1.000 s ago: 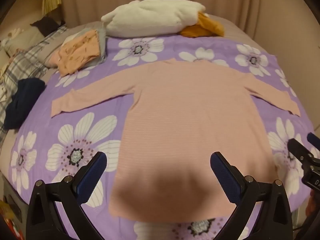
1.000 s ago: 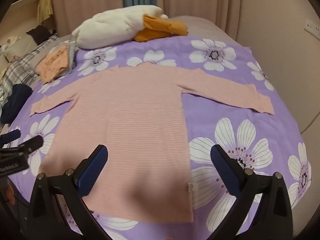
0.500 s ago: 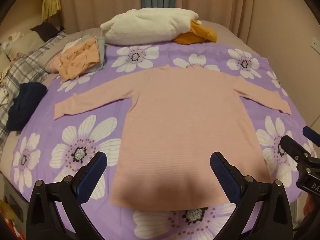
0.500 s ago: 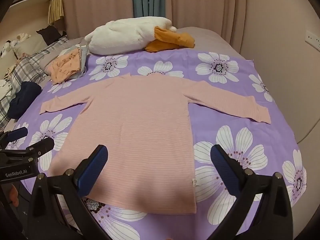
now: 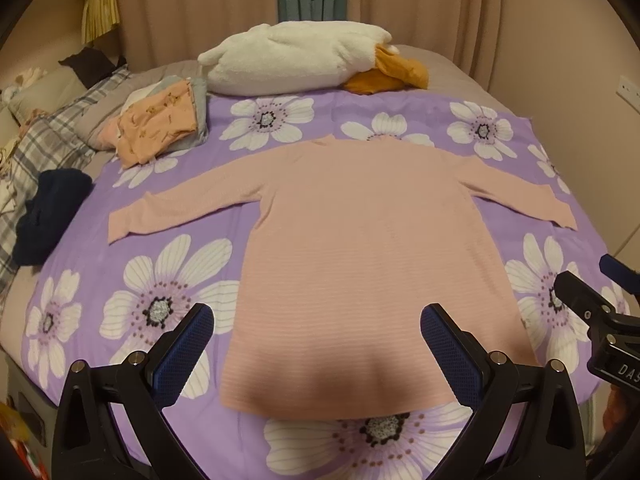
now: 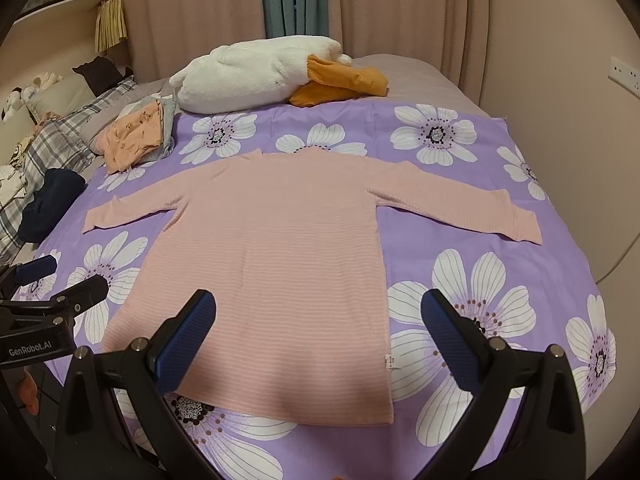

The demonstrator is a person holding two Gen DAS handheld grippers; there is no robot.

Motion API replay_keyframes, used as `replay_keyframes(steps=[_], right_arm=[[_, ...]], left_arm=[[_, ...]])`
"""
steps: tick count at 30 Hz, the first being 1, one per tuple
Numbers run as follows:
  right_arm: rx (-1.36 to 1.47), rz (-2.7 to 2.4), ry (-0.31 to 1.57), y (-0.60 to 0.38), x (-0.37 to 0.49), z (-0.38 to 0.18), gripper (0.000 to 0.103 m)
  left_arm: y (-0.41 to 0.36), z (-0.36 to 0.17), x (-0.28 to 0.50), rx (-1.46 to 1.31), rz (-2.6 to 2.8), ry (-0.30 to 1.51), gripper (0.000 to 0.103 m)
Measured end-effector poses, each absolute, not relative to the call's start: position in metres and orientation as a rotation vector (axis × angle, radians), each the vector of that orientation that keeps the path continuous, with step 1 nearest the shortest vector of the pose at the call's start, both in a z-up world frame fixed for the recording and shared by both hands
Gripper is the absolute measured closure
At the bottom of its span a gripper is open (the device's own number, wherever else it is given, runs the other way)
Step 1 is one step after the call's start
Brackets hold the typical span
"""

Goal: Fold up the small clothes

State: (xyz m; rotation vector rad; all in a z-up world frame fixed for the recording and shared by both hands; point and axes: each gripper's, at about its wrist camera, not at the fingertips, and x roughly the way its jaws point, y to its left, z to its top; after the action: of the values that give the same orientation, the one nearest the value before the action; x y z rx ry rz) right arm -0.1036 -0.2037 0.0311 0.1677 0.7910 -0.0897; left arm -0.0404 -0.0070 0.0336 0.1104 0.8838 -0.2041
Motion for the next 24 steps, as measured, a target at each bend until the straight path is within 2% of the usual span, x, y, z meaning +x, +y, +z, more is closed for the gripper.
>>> replay_keyframes(steps=[24], right_arm=[[0.178,-0.084,0.793,-0.2067,-0.1094,0.0292,0.0]], left_arm=[[-0.0037,0.0342,-0.0393,0.113,-0.207,0.888,0.001]])
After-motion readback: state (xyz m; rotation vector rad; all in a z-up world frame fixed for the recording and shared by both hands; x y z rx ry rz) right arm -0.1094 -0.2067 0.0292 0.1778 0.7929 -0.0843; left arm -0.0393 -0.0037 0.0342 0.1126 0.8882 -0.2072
